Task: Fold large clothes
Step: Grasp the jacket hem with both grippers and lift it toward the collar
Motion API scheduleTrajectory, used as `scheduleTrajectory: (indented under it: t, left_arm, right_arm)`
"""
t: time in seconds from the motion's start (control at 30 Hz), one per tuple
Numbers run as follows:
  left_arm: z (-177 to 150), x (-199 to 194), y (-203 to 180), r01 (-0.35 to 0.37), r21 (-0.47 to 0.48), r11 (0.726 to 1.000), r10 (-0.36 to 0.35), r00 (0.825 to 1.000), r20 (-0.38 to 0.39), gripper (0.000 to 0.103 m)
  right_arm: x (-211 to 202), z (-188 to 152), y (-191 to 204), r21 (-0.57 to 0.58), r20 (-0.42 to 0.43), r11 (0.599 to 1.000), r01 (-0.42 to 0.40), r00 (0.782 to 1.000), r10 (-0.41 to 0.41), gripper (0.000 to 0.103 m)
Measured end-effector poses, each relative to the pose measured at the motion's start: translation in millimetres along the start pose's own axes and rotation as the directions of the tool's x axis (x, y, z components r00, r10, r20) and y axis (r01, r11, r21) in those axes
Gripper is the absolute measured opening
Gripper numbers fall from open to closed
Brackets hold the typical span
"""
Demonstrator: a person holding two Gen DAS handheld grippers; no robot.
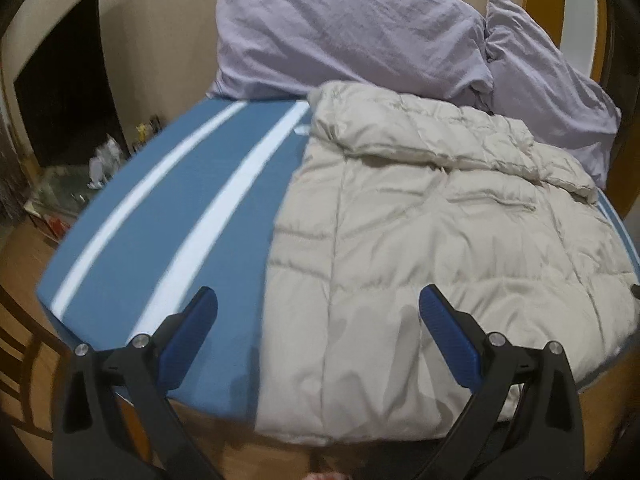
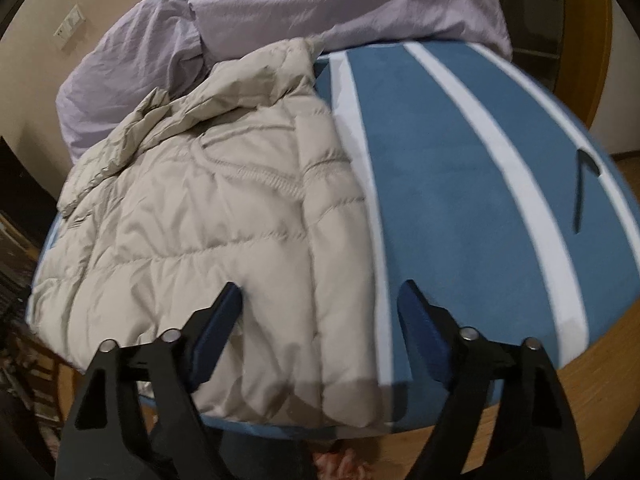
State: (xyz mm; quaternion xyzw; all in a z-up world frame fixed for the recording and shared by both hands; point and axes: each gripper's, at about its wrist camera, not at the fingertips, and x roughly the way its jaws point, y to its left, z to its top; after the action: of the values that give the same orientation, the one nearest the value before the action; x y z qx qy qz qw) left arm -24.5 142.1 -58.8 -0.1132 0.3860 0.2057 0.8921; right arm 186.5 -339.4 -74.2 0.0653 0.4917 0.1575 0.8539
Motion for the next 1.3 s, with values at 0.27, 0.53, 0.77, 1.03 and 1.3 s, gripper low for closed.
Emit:
scheduleTrajectory:
  t: [0.27, 0.53, 0.77, 1.03, 1.3]
  left_arm:
    - [-17, 16, 1, 0.079, -0.018, 0.997, -0.08, 0.993, -0.082, 0.091]
    - [-17, 14, -6, 0.135, -0.028, 0.99, -0.137, 0.987, -0.088, 0.05]
    - [-4, -1, -14, 0.156, -0.014, 0.988, -0.156, 0.986, -0.051, 0.021]
    - [35, -21, -21, 0.141, 0.02, 0.99, -0.141, 0.99, 0.03, 0.018]
    - [102, -19, -39, 0.065, 0.069, 0.995, -0.073, 0.991, 0.111, 0.016]
  right_arm:
    - [0, -6, 5, -0.014, -0.003, 0.998, -0.055, 0.999, 0.055, 0.06]
    - [-6, -8, 3, 0.017, 0.029, 0.991, -0.136, 0.99, 0.136, 0.024]
    - [-26, 3, 9, 0.018, 0.115, 0.985, -0.17, 0.979, 0.167, 0.013]
    - [-55, 45, 33, -0.043, 0.226, 0.986, -0.161, 0.96, 0.166, 0.013]
    - [-60, 106, 63, -0.074, 0.326, 0.993, -0.093, 0.939, 0.112, 0.013]
